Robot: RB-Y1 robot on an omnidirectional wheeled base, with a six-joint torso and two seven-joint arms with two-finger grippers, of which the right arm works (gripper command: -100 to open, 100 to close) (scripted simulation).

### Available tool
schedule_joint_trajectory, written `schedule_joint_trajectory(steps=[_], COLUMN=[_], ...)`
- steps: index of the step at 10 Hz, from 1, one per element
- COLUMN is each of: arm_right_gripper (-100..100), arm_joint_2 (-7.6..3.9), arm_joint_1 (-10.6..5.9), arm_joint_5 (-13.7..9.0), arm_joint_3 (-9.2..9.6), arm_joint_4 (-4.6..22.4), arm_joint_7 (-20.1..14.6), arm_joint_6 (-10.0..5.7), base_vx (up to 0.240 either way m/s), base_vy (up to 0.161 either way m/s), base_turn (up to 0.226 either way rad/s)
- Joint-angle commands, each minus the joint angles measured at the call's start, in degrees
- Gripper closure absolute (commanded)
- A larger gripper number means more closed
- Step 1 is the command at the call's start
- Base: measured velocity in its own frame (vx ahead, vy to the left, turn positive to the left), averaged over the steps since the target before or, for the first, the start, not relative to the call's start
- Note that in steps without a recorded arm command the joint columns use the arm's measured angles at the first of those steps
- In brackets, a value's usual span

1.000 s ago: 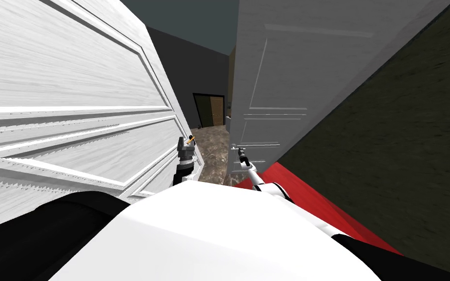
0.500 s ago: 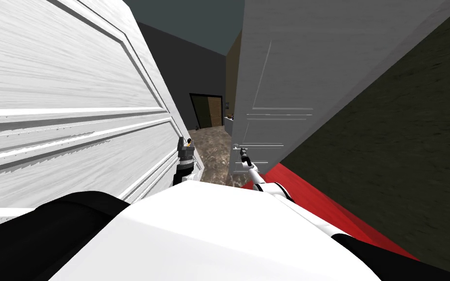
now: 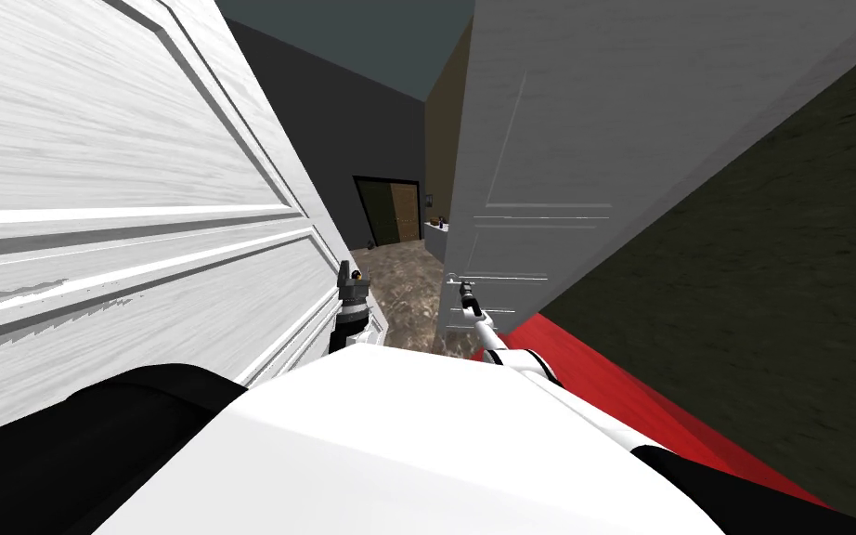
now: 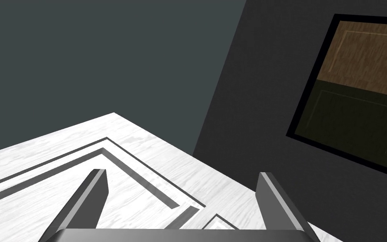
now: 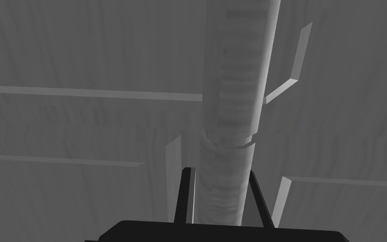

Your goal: Push the door open

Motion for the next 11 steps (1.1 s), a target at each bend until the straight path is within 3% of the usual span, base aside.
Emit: schedule_joint_trajectory(steps=[1,7,11], arm_right_gripper=[100,100,100], arm_joint_2=[-0.24,-0.46,-0.28], arm_joint_1=[0.05,0.15,0.29], arm_joint_5=[-0.58,-1.80,-3.45], arm_joint_3=[-0.72,-2.24,-4.29], arm_joint_4=[-0.18,-0.55,-1.05], arm_joint_7=[1.20,3.75,7.18], arm_joint_6=[-0.04,-0.14,-0.27], base_vx=[0.118,0.163,0.160], base_vy=[-0.004,0.021,0.043], base_turn=[-0.059,-0.056,-0.113])
